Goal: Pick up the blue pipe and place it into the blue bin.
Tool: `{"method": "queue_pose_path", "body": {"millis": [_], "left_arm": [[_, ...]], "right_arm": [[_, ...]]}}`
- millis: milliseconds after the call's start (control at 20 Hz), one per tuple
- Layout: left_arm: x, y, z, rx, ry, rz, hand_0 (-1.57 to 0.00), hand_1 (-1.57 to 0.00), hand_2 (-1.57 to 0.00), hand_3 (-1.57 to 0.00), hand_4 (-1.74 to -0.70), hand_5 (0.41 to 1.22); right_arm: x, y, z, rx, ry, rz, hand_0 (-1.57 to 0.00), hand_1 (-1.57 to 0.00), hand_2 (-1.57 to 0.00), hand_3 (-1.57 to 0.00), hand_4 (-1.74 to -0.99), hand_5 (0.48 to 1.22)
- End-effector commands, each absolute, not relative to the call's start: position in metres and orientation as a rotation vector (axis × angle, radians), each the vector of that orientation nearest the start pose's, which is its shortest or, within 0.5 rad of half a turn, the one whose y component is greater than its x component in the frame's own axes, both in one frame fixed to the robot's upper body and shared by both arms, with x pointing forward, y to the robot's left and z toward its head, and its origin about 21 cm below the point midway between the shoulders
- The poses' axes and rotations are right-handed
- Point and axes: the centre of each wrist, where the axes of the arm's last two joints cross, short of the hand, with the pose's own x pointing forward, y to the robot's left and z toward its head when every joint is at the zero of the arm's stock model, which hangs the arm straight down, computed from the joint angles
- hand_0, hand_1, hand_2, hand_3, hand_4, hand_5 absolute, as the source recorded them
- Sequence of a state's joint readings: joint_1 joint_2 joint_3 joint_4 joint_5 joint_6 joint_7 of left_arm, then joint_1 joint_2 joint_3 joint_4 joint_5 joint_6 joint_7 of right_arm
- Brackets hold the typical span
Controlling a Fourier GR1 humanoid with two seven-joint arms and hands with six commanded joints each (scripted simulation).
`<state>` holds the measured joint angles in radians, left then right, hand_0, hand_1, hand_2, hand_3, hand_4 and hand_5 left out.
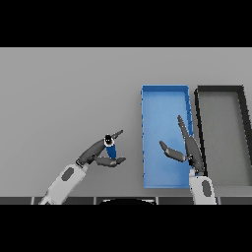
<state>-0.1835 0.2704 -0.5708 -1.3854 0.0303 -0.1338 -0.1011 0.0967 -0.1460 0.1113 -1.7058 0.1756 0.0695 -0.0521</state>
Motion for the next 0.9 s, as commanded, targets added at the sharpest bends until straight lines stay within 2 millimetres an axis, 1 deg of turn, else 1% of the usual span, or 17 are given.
{"method": "queue_pose_path", "body": {"millis": [0, 100, 150, 200, 250, 300, 350, 400, 450, 500, 650, 700, 800, 850], "left_arm": [[0.252, 0.159, -0.025, -0.37, -1.459, -0.789, 0.0, 0.0, -0.09, -0.04, -1.14, 0.567], [0.252, 0.156, -0.027, -0.429, -1.44, -0.739, 0.0, -0.12, -0.27, -0.2, -1.22, 0.635], [0.253, 0.152, -0.025, -0.451, -1.452, -0.715, -0.04, -0.25, -0.42, -0.35, -1.27, 0.675], [0.253, 0.149, -0.028, -0.476, -1.447, -0.688, -0.18, -0.41, -0.58, -0.59, -1.3, 0.784], [0.253, 0.144, -0.026, -0.484, -1.456, -0.668, -0.42, -0.64, -0.78, -0.78, -1.38, 0.872], [0.252, 0.142, -0.026, -0.475, -1.463, -0.669, -0.65, -0.83, -0.94, -0.91, -1.45, 0.941], [0.248, 0.14, -0.027, -0.48, -1.476, -0.677, -0.83, -0.98, -1.06, -1.02, -1.5, 0.997], [0.247, 0.141, -0.027, -0.491, -1.479, -0.678, -0.98, -1.1, -1.16, -1.11, -1.55, 1.042], [0.245, 0.14, -0.029, -0.5, -1.484, -0.68, -1.1, -1.19, -1.25, -1.2, -1.59, 1.078], [0.243, 0.137, -0.027, -0.497, -1.483, -0.697, -1.19, -1.27, -1.31, -1.26, -1.62, 1.106], [0.242, 0.131, -0.026, -0.476, -1.507, -0.715, -1.38, -1.42, -1.44, -1.41, -1.54, 1.162], [0.24, 0.129, -0.025, -0.47, -1.522, -0.722, -1.42, -1.45, -1.46, -1.44, -1.52, 1.174], [0.242, 0.13, -0.022, -0.483, -1.563, -0.712, -1.47, -1.49, -1.5, -1.49, -1.5, 1.191], [0.243, 0.127, -0.018, -0.493, -1.59, -0.703, -1.49, -1.51, -1.52, -1.51, -1.49, 1.197]], "right_arm": [[0.223, -0.248, 0.017, -0.132, -1.636, 0.375, 0.0, 0.0, 0.0, 0.0, -1.188, 0.55], [0.228, -0.246, 0.016, -0.141, -1.632, 0.378, 0.0, 0.0, 0.0, 0.0, -1.188, 0.556], [0.224, -0.246, 0.013, -0.121, -1.649, 0.374, 0.0, 0.0, 0.0, 0.0, -1.196, 0.56], [0.224, -0.247, 0.015, -0.131, -1.649, 0.375, 0.0, 0.0, 0.0, 0.0, -1.192, 0.56], [0.223, -0.247, 0.016, -0.125, -1.651, 0.377, 0.0, 0.0, 0.0, 0.0, -1.191, 0.561], [0.225, -0.247, 0.017, -0.129, -1.65, 0.374, 0.0, 0.0, 0.0, 0.0, -1.189, 0.562], [0.223, -0.247, 0.015, -0.132, -1.644, 0.378, 0.0, 0.0, 0.0, 0.0, -1.184, 0.562], [0.222, -0.245, 0.014, -0.132, -1.648, 0.381, 0.0, 0.0, 0.0, 0.0, -1.182, 0.562], [0.225, -0.244, 0.015, -0.14, -1.635, 0.379, 0.0, 0.0, 0.0, 0.0, -1.179, 0.561], [0.224, -0.247, 0.016, -0.137, -1.65, 0.378, 0.0, 0.0, 0.0, 0.0, -1.178, 0.561], [0.226, -0.246, 0.015, -0.131, -1.635, 0.381, 0.0, 0.0, 0.0, 0.0, -1.176, 0.559], [0.225, -0.245, 0.016, -0.133, -1.64, 0.387, 0.0, 0.0, 0.0, 0.0, -1.174, 0.558], [0.222, -0.247, 0.014, -0.141, -1.632, 0.384, 0.0, 0.0, 0.0, 0.0, -1.166, 0.556], [0.224, -0.249, 0.016, -0.141, -1.627, 0.381, 0.0, 0.0, 0.0, 0.0, -1.16, 0.554]]}}
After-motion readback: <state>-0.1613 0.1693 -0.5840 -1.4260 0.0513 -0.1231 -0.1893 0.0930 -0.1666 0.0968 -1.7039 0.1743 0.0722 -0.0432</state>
